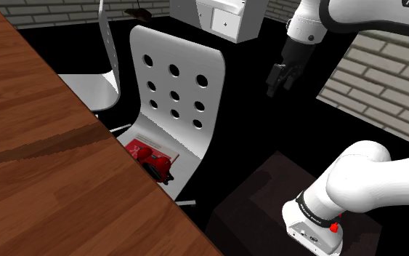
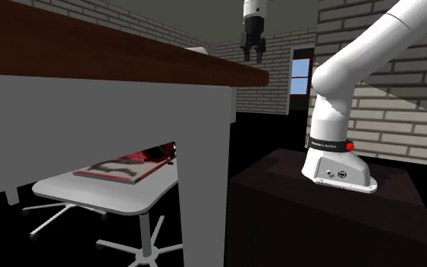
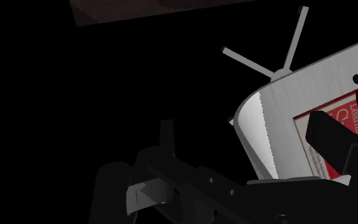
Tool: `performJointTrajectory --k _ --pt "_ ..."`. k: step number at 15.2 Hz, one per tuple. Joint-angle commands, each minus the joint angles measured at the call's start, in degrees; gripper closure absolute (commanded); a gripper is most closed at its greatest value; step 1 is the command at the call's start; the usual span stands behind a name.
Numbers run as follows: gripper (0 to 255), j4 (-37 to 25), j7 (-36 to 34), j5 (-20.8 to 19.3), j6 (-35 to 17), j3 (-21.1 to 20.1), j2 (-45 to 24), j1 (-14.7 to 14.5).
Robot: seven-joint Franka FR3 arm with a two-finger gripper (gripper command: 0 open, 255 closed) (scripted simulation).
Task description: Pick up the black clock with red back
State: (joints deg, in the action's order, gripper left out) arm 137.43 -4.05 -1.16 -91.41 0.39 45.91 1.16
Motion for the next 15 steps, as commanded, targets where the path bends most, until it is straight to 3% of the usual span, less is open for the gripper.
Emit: performJointTrajectory --k 1,15 --pt "0 0.00 0.00 0.00 0.00 0.00 0.00 0.00" --pt "0 -0.66 -16.40 5.49 -15.27 -16.47 -17.07 -4.85"
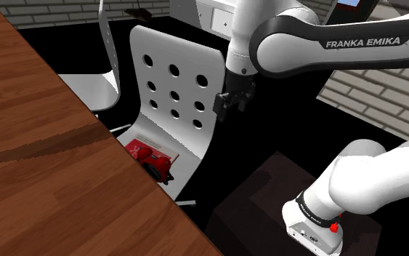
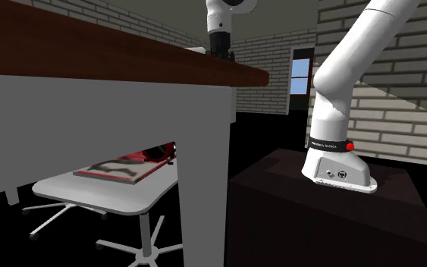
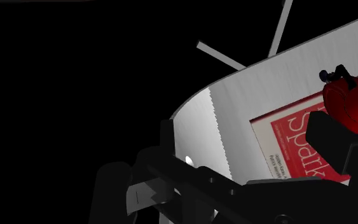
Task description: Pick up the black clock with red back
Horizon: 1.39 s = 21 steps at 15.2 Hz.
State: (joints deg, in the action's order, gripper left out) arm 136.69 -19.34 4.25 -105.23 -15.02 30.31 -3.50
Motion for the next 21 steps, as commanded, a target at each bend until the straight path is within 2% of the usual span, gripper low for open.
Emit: performJointTrajectory --k 1,7,13,19,21 --pt "0 -0.51 -2.36 0.04 -2.47 -2.20 -3.19 -0.37" --pt "0 -5.53 -10.51 -2.20 -7.82 -8.79 -14.71 -1.03" --pt "0 -13.12 -20.09 -8.44 -11.14 -14.04 -28.22 -2.13" --pt "0 -23.48 -29.71 -17.20 -11.40 -15.88 -43.04 -6.13" --pt "0 -24.24 -30.68 -18.23 -11.91 -15.66 -44.78 -6.84"
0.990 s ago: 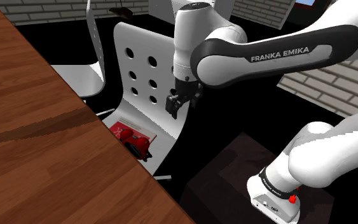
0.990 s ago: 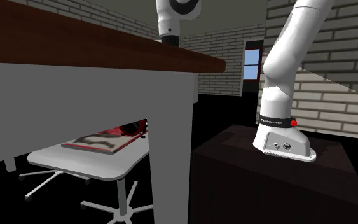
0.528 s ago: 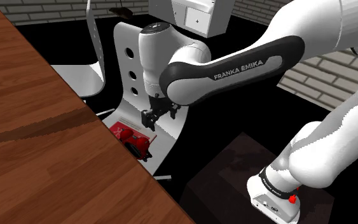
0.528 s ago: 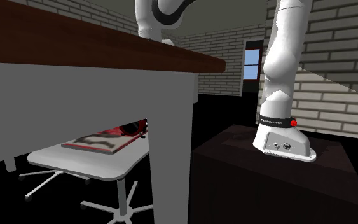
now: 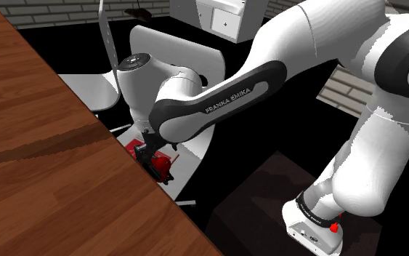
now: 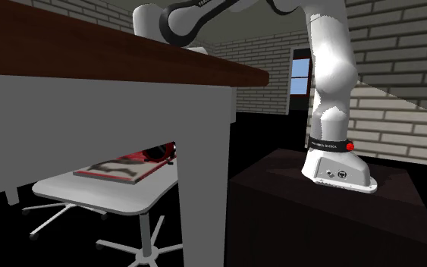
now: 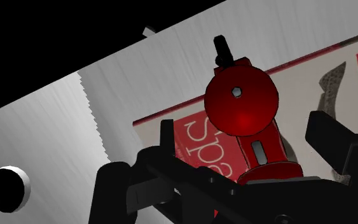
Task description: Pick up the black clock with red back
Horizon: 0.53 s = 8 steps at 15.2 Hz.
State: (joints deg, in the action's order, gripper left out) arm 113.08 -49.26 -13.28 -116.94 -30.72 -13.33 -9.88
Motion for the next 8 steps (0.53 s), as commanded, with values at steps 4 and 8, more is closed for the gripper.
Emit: performJointTrajectory --k 4,8 --pt "0 0.49 -1.75 -1.94 -2.72 0.47 -2.86 -0.79" --pt "0 1.11 -2.42 -2.80 -4.30 0.79 -4.04 -1.03"
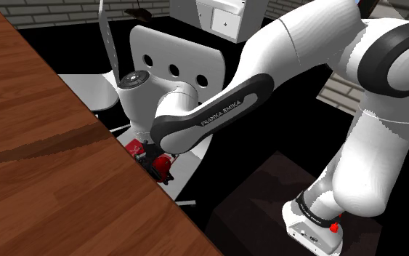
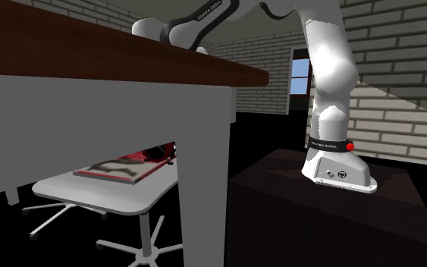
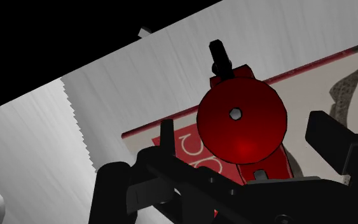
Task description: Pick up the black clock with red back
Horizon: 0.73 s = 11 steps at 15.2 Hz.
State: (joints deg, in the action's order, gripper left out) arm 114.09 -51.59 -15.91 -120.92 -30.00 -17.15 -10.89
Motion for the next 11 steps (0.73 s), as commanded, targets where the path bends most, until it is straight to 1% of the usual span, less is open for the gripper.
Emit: performJointTrajectory --k 1,10,11 --pt "255 0.06 -0.12 -0.14 -0.24 0.05 -0.19 -0.05" --pt "255 0.10 -0.09 -0.18 -0.31 0.07 -0.23 -0.02" --pt "255 -0.13 0.17 0.16 0.29 -0.06 0.24 0.08"
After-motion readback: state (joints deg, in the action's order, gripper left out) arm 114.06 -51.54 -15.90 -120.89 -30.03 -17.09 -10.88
